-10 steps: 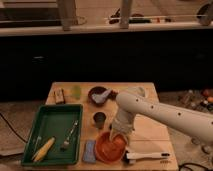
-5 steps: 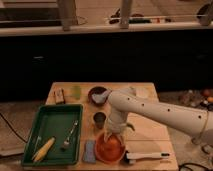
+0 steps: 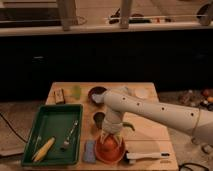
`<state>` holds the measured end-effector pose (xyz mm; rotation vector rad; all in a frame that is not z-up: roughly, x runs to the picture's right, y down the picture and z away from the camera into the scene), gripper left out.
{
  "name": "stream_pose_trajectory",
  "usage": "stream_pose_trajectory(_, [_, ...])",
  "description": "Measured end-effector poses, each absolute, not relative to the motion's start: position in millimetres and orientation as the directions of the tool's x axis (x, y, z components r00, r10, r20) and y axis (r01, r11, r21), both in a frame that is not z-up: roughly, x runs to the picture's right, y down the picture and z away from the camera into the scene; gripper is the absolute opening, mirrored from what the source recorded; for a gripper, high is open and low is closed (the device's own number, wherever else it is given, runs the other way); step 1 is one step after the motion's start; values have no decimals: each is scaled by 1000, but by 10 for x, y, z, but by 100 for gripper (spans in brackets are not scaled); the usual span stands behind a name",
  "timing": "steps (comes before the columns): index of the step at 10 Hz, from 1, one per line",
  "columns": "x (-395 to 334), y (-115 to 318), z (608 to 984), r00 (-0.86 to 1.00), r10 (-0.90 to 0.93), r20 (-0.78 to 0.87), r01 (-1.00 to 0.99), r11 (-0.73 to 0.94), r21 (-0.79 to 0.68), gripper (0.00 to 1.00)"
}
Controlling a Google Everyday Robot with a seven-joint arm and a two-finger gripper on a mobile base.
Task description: Place apple in red bowl
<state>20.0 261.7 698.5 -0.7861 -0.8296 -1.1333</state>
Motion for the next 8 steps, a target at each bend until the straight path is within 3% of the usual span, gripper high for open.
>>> stream_pose_trajectory(5, [149,2642,7016,192,-430,882,970,219,-104,1])
stream_pose_trajectory(7, [147,2645,7031,188,-417,889,972,212,-106,14])
stream_pose_trajectory(8, [144,2654,7037,183,-408,894,973,204,-106,26])
